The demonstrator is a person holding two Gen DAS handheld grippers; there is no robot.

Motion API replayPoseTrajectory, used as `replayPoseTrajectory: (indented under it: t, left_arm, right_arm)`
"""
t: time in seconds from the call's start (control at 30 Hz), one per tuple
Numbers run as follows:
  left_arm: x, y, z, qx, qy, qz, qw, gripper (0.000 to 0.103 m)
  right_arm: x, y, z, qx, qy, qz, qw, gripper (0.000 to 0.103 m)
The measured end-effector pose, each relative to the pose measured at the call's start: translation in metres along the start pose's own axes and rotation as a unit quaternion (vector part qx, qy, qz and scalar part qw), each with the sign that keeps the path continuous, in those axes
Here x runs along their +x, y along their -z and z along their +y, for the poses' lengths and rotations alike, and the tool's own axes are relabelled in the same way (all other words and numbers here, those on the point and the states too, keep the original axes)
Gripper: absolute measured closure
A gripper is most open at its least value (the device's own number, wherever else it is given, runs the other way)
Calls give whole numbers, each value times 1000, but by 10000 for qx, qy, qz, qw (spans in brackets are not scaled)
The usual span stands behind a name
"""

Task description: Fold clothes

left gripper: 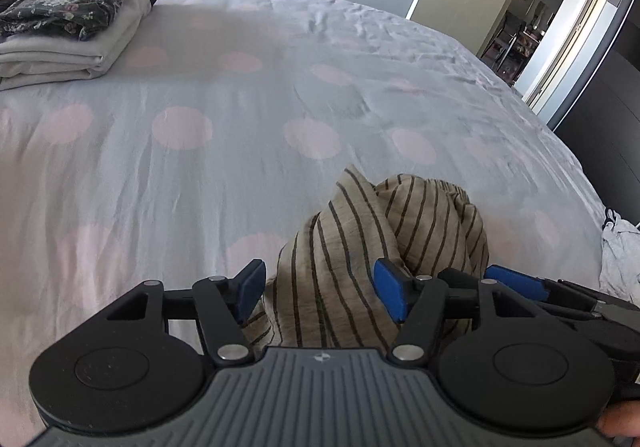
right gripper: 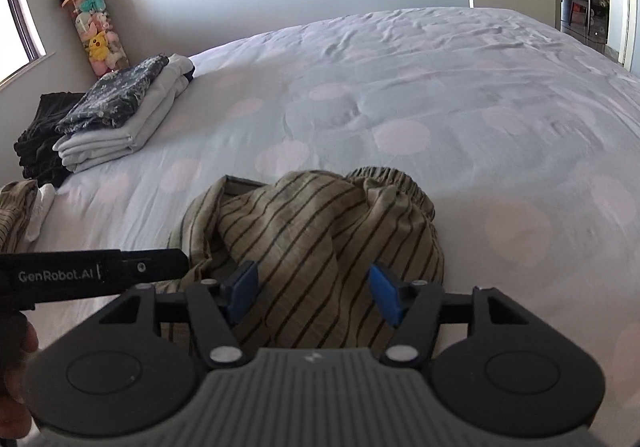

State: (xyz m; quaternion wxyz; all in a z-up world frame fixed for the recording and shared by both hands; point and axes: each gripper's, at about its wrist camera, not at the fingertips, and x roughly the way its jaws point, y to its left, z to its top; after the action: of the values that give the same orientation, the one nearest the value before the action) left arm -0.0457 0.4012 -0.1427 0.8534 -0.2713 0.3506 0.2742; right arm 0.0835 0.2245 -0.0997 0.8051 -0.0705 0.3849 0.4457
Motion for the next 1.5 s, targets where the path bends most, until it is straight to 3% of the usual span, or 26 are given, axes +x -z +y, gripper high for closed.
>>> replayPoseTrajectory:
  t: [0.13, 0.23, 0.43, 0.6, 0.73, 0.8, 0.97, 1.1, 1.17, 1.3, 1.37, 1.4, 1.47, 1.5]
  left_arm:
    - [6, 3, 4, -133, 135, 32, 9998, 81]
    - [-3, 4, 6, -156, 106, -151, 9997, 96]
    - [-47, -3, 17, -351, -192, -928, 9949, 99]
    - [-106, -9, 39, -565, -453, -1743, 9820, 99]
    - [-144, -9, 68, -1104, -290, -1935, 9744, 99]
    - [-145, -5, 75, -1149, -402, -1724, 9775, 99]
    - [-104, 19, 90, -1340, -366, -395, 9895, 100]
    - [-71, 43, 81, -932, -168, 719, 9929, 99]
    - [-60, 52, 69, -664, 28, 1090, 9918, 99]
    - [-56, 57, 54, -232, 5, 1190, 9926, 99]
    - [-61, 55, 54, -179, -84, 1035, 9944, 94]
    - [-65, 54, 55, -206, -122, 926, 9954, 86]
    - [-75, 50, 59, -275, -149, 694, 9971, 70]
    - [-81, 48, 61, -287, -117, 580, 9978, 56]
  right_arm:
    - [13, 4, -9, 151, -205, 172, 9995, 79]
    - [14, 4, -9, 127, -281, 118, 9995, 96]
    - [-14, -5, 7, -202, -267, -465, 9984, 100]
    - [-51, -29, 26, -412, -449, -1135, 9917, 100]
    - [-66, -41, 41, -509, -691, -1240, 9886, 100]
    - [-62, -36, 51, -713, -650, -1078, 9895, 100]
    - [-42, -8, 49, -772, -352, -326, 9959, 100]
    - [-32, 16, 34, -668, -73, 320, 9972, 100]
    - [-30, 24, 26, -571, 72, 509, 9970, 99]
    - [-31, 29, 17, -429, 169, 658, 9968, 98]
    - [-35, 30, 15, -393, 123, 629, 9972, 90]
    - [-38, 29, 13, -358, 58, 560, 9978, 88]
    - [-47, 27, 10, -258, -124, 398, 9988, 69]
    - [-53, 26, 9, -215, -238, 269, 9991, 67]
